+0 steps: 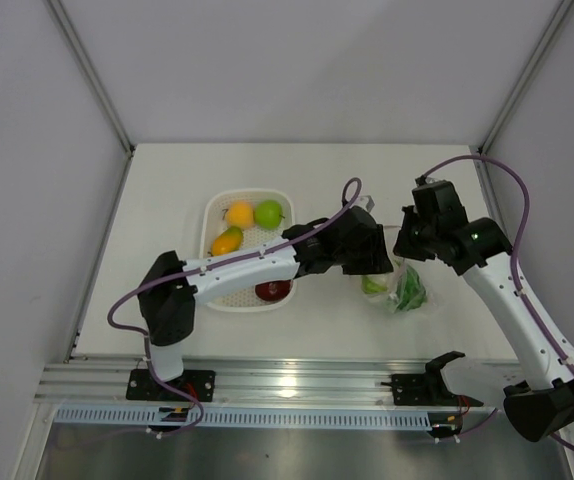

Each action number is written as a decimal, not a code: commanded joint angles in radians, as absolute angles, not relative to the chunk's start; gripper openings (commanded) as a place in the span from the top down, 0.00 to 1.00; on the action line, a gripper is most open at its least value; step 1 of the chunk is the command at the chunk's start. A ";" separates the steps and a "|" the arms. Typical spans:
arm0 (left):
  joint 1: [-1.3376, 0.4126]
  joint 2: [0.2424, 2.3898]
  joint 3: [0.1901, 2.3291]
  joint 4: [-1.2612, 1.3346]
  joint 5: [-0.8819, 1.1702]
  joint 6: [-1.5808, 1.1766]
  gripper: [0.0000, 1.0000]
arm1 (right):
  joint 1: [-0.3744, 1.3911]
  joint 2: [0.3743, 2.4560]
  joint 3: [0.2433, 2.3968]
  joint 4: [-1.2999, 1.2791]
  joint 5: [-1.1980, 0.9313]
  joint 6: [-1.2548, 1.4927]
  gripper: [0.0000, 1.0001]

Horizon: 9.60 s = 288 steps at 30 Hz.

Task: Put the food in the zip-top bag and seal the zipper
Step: Place the fake vegetable in the zipper food storage bag, then adjust the zipper on the food storage bag, then pick up the fake fruit from the bin.

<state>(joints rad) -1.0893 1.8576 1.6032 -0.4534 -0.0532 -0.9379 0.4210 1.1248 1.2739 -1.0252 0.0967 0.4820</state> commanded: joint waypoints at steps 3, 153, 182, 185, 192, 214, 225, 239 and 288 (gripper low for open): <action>-1.081 1.767 1.583 -0.270 0.040 -0.960 0.96 | 0.416 1.101 1.335 -0.999 0.089 0.488 1.00; -0.917 1.565 1.564 -0.396 0.433 -0.776 0.99 | 0.233 1.026 1.525 -1.081 0.133 0.284 1.00; -0.922 1.683 1.730 -0.465 0.376 -0.710 0.99 | 0.219 1.014 1.420 -1.063 0.141 0.256 1.00; -0.962 1.603 1.657 -0.419 0.321 -0.709 0.99 | 0.221 0.983 1.505 -1.086 0.120 0.268 1.00; -0.899 1.741 1.643 -0.452 0.423 -0.753 0.99 | 0.218 1.037 1.235 -0.983 0.081 0.268 1.00; -0.927 1.745 1.569 -0.417 0.414 -0.722 0.99 | 0.216 0.959 1.254 -1.005 0.086 0.287 1.00; -0.910 1.722 1.563 -0.446 0.499 -0.679 0.99 | 0.216 1.026 1.304 -1.069 0.055 0.281 1.00; -0.965 1.537 1.508 -0.332 0.350 -0.623 1.00 | 0.212 0.970 1.448 -1.060 0.118 0.267 1.00; -0.647 1.229 0.913 -0.629 0.133 -0.787 0.01 | 0.224 1.014 1.287 -1.034 -0.069 0.256 1.00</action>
